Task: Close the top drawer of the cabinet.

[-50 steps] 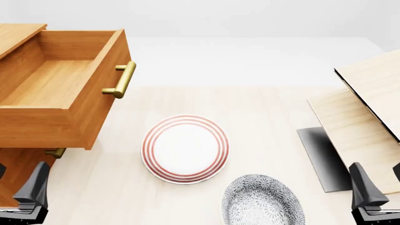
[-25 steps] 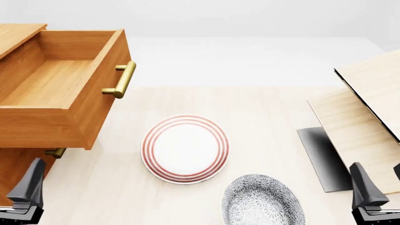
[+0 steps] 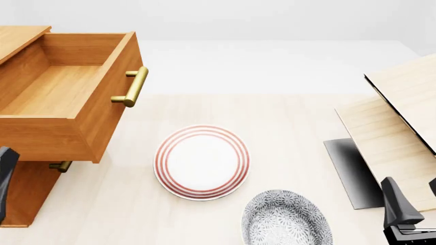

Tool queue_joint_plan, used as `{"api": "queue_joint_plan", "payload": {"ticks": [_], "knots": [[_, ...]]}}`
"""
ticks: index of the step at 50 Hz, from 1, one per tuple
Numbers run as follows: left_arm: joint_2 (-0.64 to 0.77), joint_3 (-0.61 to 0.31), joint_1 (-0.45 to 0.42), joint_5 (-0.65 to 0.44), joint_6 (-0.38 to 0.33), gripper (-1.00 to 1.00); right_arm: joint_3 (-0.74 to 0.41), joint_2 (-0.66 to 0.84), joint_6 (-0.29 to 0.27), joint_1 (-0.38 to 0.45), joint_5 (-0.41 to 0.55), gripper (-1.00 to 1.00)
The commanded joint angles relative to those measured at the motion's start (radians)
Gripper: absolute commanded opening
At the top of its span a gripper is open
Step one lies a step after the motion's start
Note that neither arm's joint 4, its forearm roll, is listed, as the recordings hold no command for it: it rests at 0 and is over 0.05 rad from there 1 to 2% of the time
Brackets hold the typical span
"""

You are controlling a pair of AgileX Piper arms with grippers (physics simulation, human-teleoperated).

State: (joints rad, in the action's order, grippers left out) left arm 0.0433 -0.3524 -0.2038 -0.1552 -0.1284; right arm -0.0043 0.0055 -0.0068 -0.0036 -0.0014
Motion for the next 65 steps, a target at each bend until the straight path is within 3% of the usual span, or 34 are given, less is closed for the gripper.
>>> {"api": "queue_joint_plan", "payload": {"ticks": [1, 17, 22, 37, 47, 54, 65], "knots": [[0.109, -0.135, -0.141, 0.015, -0.029, 1.0, 0.0, 0.0, 0.0, 0.0, 0.0, 1.0], [0.417, -0.249, -0.359, 0.194, -0.062, 1.0, 0.0, 0.001, 0.0, 0.0, -0.001, 1.0], [0.54, -0.28, -0.433, 0.289, -0.125, 1.0, 0.0, 0.001, 0.0, 0.0, -0.001, 1.0], [0.786, -0.347, -0.517, 0.445, -0.178, 1.0, 0.0, 0.001, 0.0, 0.0, 0.0, 1.0], [0.931, -0.438, -0.586, 0.491, -0.207, 1.0, -0.001, 0.001, 0.0, 0.0, 0.0, 1.0], [1.079, -0.556, -0.639, 0.484, -0.213, 1.0, -0.001, 0.001, 0.0, 0.0, 0.0, 1.0], [1.21, -0.673, -0.653, 0.46, -0.153, 1.0, -0.001, 0.001, 0.0, 0.0, 0.0, 1.0]]}}
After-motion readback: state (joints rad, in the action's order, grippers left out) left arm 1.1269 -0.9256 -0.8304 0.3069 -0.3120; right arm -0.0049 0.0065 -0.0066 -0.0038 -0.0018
